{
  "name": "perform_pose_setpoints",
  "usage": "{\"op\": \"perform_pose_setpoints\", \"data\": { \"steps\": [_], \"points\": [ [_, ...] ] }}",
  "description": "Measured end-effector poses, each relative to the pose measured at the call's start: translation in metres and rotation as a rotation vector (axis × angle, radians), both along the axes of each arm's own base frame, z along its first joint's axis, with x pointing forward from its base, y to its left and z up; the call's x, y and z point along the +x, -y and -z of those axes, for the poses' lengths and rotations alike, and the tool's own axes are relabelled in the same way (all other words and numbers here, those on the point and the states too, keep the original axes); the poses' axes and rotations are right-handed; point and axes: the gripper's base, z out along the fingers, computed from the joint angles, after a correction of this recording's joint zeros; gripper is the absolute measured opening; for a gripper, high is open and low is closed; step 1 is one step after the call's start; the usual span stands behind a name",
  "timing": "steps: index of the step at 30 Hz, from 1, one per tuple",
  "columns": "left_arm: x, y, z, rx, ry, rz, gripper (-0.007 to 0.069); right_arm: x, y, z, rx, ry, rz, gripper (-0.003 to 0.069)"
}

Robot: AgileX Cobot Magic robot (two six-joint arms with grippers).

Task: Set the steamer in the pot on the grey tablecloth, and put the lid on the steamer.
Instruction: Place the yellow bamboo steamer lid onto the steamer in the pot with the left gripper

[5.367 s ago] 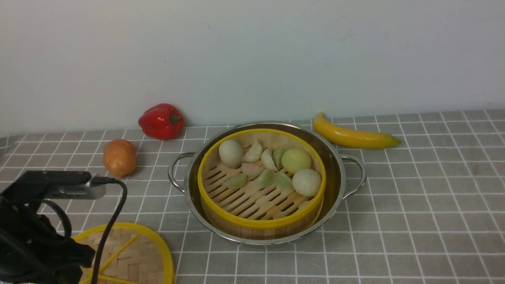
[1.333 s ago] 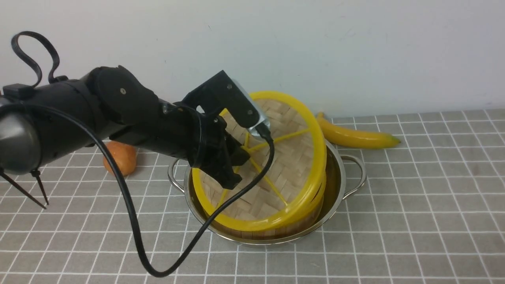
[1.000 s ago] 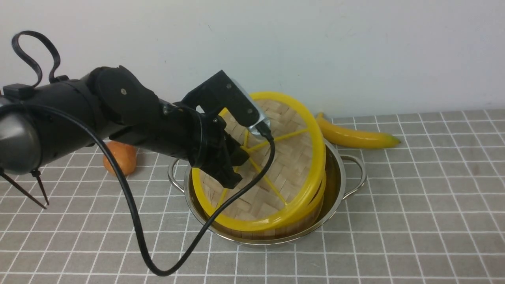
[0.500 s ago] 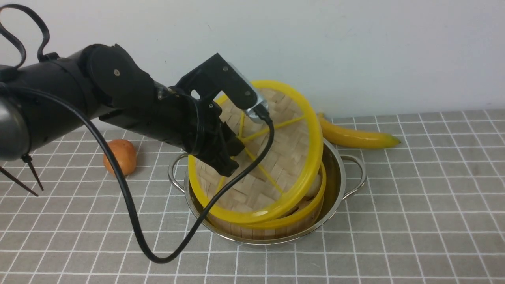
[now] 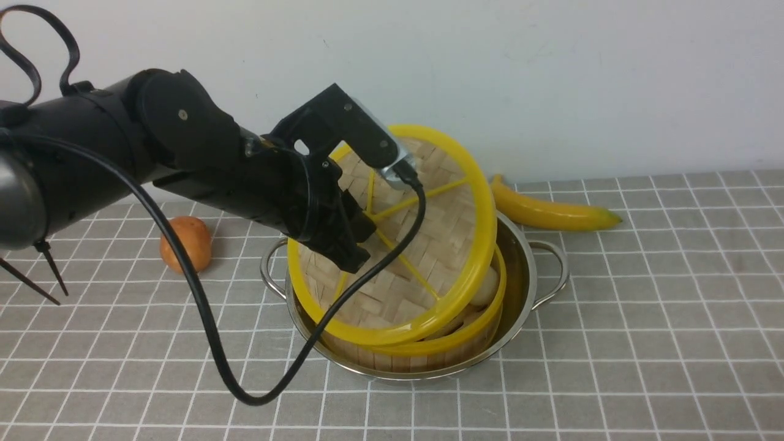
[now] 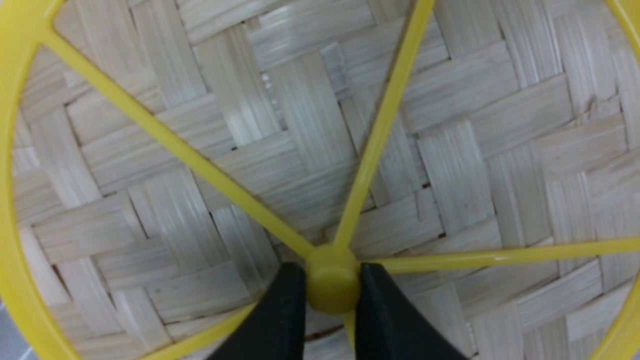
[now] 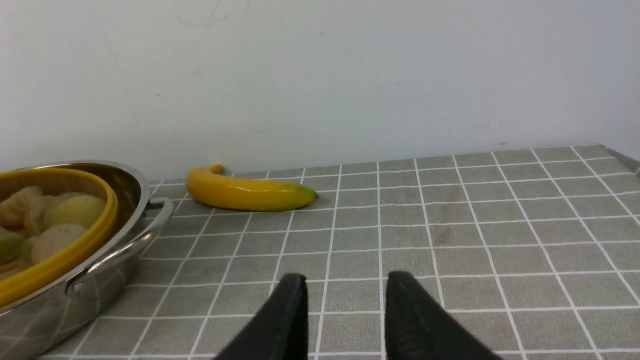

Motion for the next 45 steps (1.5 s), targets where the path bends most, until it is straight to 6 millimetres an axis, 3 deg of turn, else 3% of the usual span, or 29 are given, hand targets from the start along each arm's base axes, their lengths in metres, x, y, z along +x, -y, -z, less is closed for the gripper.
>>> {"op": "perform_pose_setpoints", "data": {
  "steps": [45],
  "points": [
    [0.0086, 0.0015, 0.0089, 0.033, 0.045, 0.031, 0.012, 0.0, 0.0, 0.0, 0.001, 0.0, 0.0, 0.0241]
  ]
}}
